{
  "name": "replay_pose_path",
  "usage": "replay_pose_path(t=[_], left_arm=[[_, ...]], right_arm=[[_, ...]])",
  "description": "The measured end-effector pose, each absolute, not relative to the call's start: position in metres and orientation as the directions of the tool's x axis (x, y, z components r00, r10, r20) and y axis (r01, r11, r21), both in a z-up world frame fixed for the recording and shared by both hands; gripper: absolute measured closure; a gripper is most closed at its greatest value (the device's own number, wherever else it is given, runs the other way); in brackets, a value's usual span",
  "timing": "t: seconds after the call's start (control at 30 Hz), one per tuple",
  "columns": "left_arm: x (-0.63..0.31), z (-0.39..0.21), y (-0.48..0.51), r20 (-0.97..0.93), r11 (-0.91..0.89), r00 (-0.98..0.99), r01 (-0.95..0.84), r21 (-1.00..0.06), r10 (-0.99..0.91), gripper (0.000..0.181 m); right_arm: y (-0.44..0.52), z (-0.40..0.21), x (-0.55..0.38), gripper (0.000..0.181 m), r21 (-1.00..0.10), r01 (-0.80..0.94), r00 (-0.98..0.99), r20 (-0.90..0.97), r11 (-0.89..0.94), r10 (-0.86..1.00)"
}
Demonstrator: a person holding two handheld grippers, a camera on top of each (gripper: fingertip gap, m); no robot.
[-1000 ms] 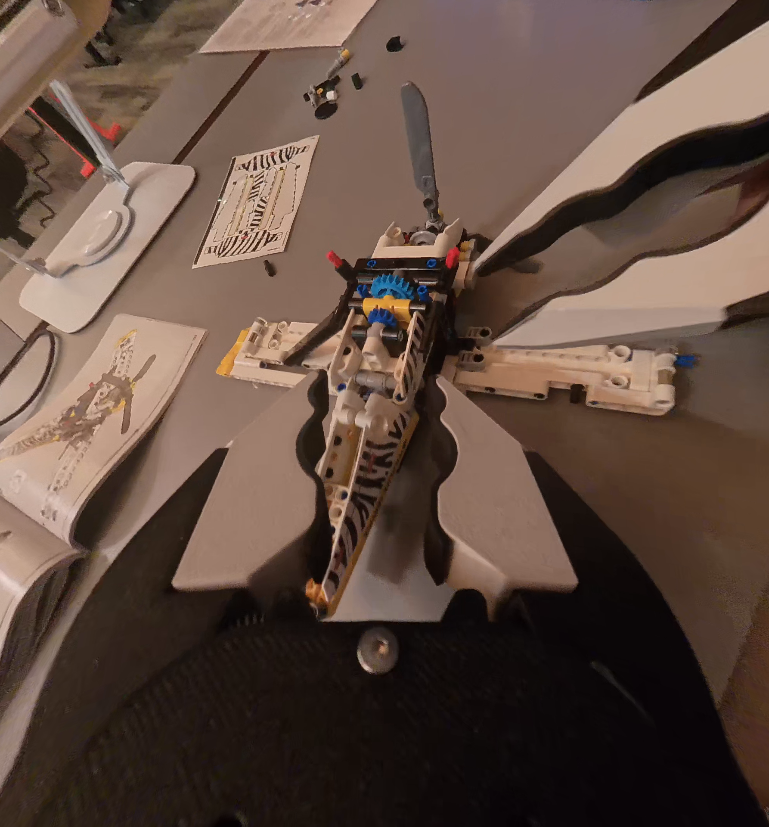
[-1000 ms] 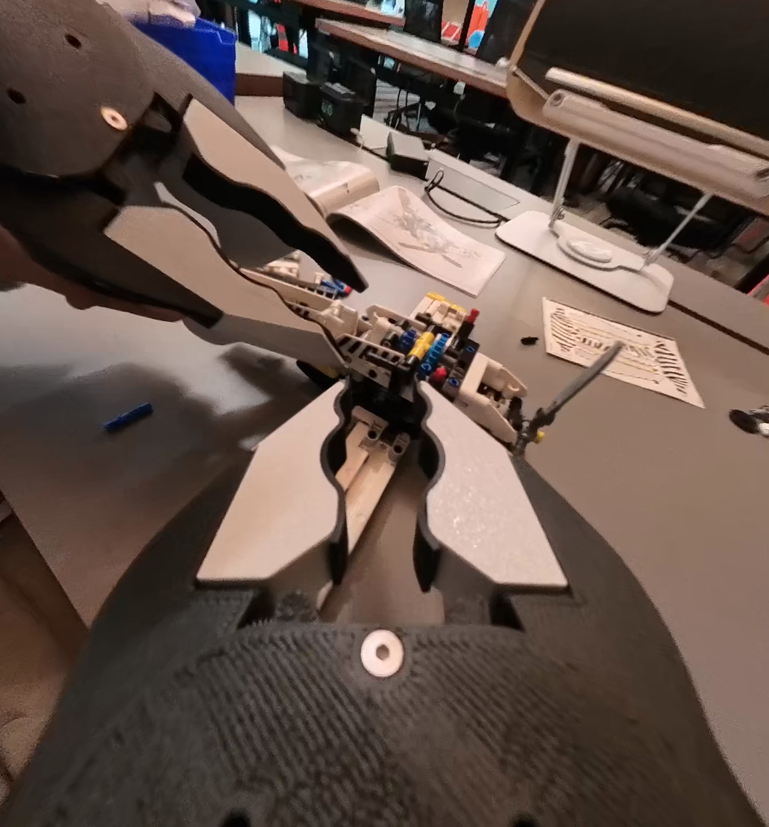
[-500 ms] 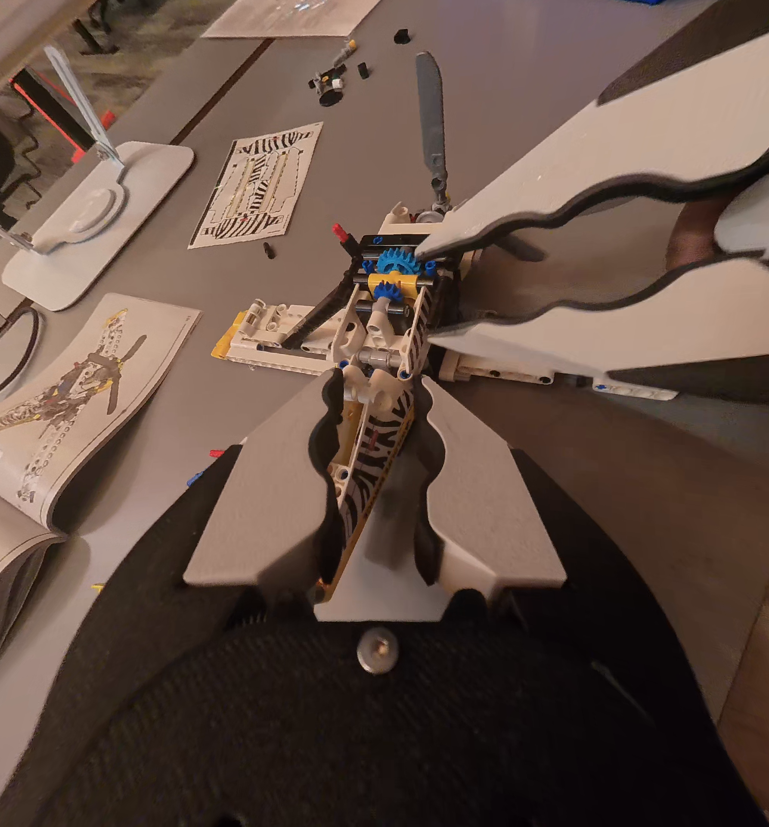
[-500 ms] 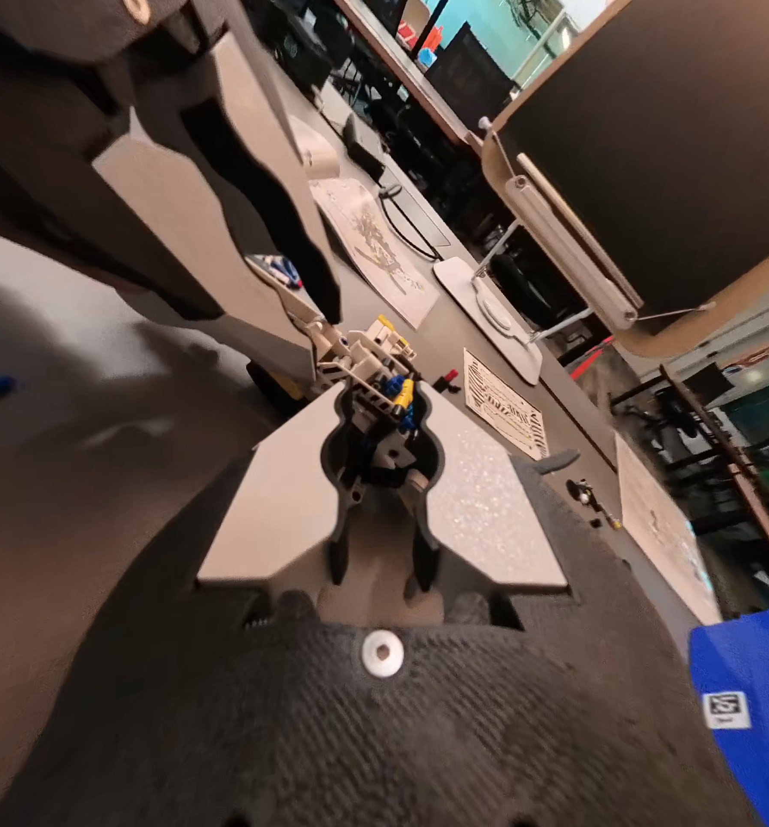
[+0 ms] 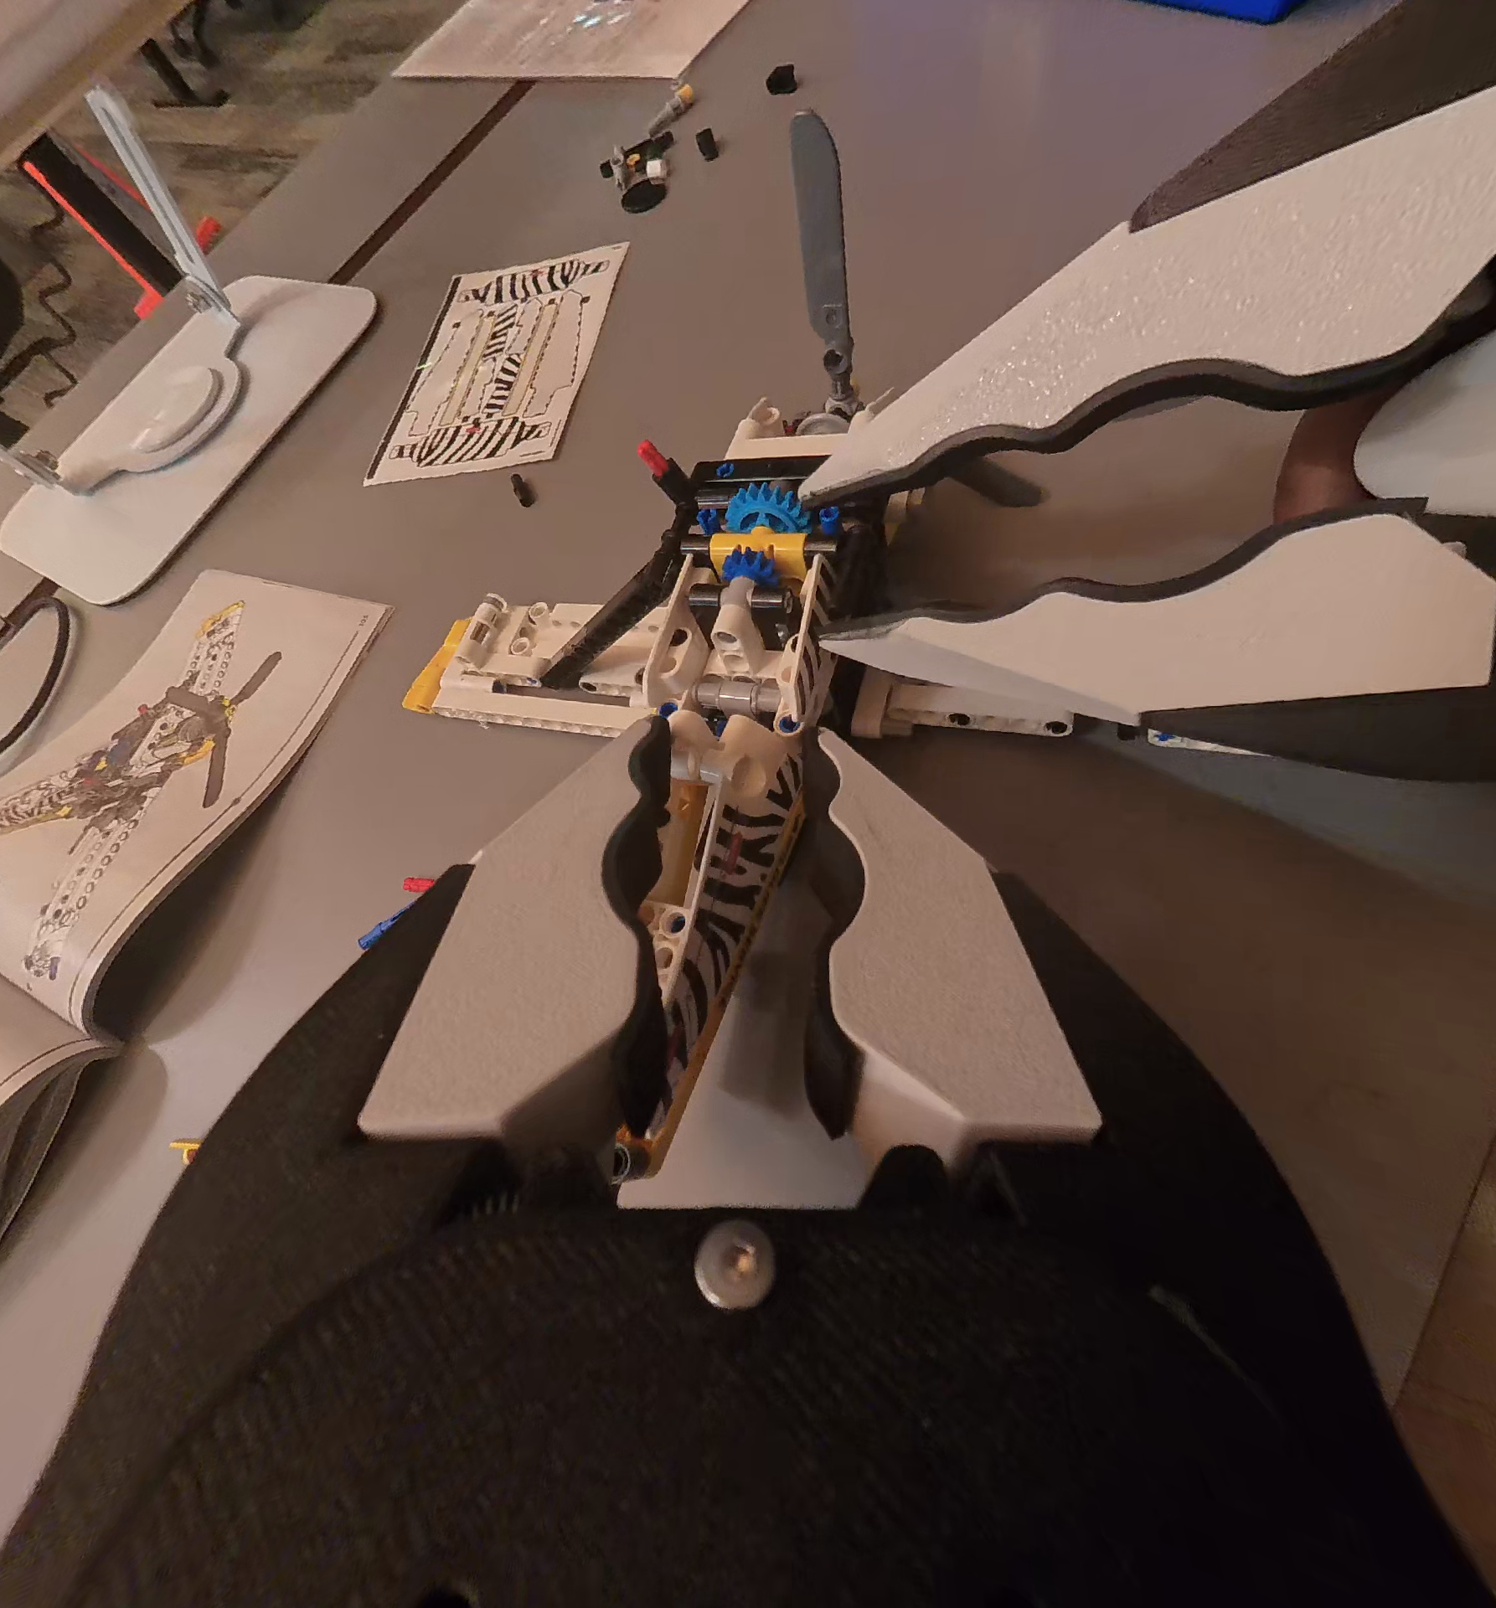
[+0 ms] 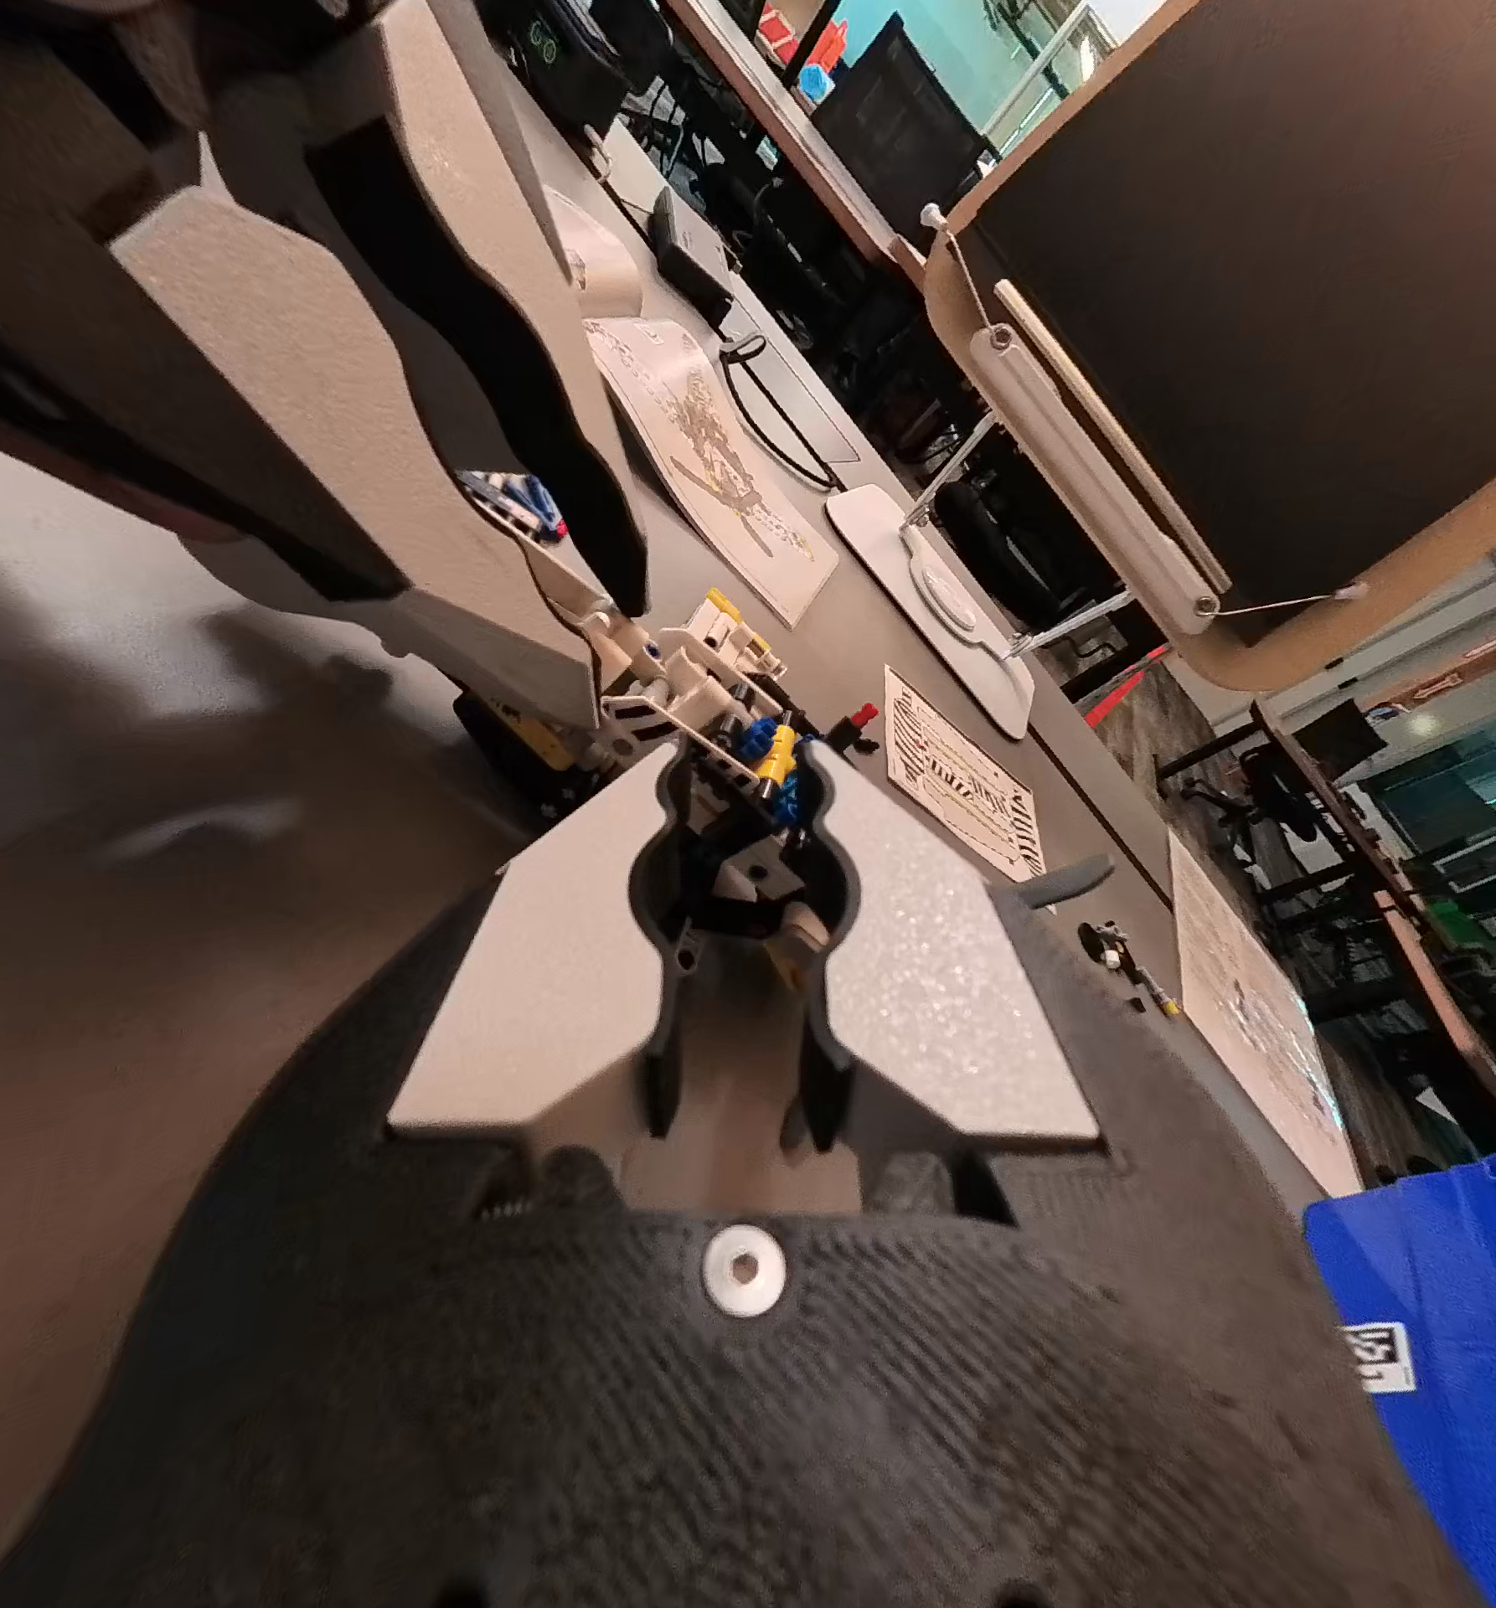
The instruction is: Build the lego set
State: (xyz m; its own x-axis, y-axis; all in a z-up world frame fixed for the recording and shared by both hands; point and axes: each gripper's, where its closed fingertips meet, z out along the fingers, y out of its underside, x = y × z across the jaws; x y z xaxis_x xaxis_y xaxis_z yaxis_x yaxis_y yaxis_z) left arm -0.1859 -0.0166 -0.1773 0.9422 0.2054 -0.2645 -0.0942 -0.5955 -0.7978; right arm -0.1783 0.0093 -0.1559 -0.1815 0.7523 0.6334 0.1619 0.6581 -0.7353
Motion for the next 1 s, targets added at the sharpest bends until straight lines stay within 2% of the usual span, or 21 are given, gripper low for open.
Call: replay_pose_path(t=[0.17,0.3,0.57,0.83,1.0], left_arm=[[-0.186,-0.177,-0.016,-0.280,-0.598,0.937,-0.105,-0.794,0.207,0.151],[-0.186,-0.177,-0.016,-0.286,-0.601,0.936,-0.108,-0.792,0.208,0.151],[-0.192,-0.177,-0.007,-0.267,-0.601,0.944,-0.102,-0.793,0.193,0.152],[-0.217,-0.176,-0.006,-0.297,-0.627,0.920,-0.076,-0.775,0.255,0.147],[-0.222,-0.158,-0.013,-0.240,-0.487,0.887,-0.019,-0.873,0.395,0.147]], right_arm=[[0.004,-0.146,-0.170,0.151,-0.747,0.116,-0.198,0.628,0.655,0.752],[0.021,-0.142,-0.157,0.152,-0.780,0.129,-0.177,0.589,0.612,0.788],[0.077,-0.167,-0.128,0.156,-0.895,0.289,-0.189,0.295,0.341,0.936],[0.087,-0.156,-0.124,0.156,-0.948,0.255,-0.194,0.142,0.190,0.971],[0.084,-0.154,-0.127,0.156,-0.950,0.231,-0.202,0.165,0.211,0.965]])
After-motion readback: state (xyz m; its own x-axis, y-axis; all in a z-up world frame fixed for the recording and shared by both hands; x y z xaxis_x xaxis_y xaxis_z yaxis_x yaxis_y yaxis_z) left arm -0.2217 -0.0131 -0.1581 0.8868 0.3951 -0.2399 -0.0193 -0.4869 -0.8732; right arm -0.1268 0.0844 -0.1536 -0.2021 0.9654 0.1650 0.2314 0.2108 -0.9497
